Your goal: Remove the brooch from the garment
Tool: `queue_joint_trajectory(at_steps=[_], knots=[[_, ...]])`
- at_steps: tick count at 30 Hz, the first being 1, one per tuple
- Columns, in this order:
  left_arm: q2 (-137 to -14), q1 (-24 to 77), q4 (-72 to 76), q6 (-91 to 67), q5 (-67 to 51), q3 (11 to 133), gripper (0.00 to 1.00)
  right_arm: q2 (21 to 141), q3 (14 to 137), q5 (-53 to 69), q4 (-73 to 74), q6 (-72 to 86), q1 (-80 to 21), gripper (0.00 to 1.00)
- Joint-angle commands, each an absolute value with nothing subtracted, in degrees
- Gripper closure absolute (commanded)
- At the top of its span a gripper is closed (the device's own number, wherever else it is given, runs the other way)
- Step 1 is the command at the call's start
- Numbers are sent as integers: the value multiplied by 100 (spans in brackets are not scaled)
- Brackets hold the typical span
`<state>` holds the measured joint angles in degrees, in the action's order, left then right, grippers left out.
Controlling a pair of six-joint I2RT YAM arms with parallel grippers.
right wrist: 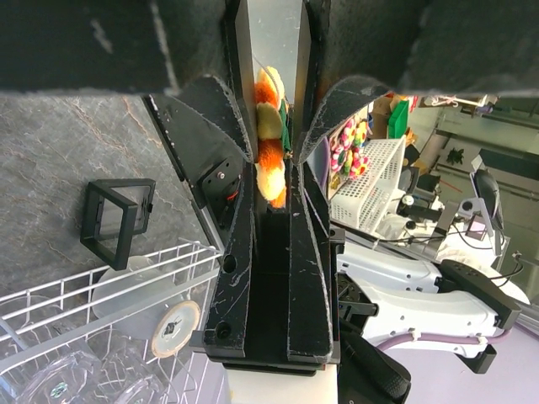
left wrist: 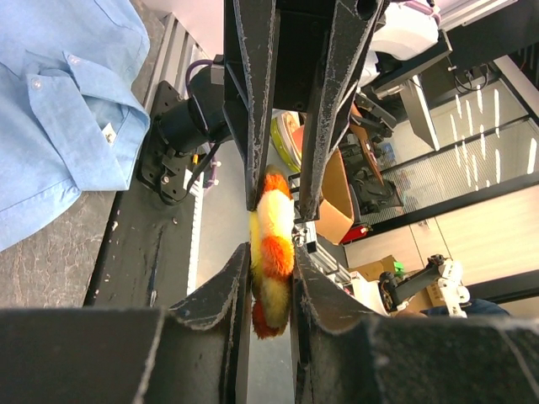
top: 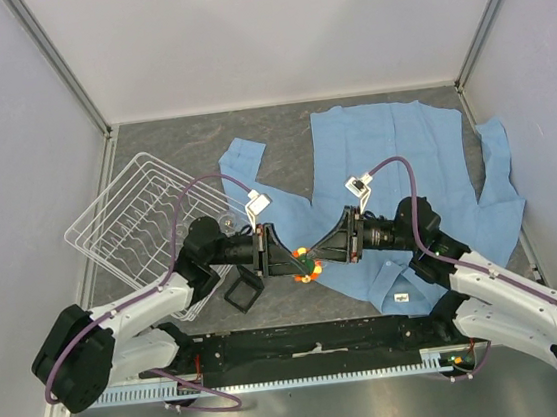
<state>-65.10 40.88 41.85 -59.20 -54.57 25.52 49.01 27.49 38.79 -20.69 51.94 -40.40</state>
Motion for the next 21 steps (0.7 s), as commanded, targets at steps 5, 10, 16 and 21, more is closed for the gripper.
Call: queue_joint_trajectory(at_steps=[5,10,16,21], knots=[[-6469,4017,4526,-6091,-5449,2891,98,4825,2707,4034,-1925,4870,-4122,67],[-6416,3990,4474,-6082,-5326,2918,98,4825,2733,4034,-1810,4772,-4113,67],[-6539,3964,4368,-6029,-5361,3085,98,4930,2953,3964,-1846,4755,-4122,73],[-6548,3911,3836,-5872,-5301,3278,98,5168,3111,3955,-2056,4860,-4122,100]])
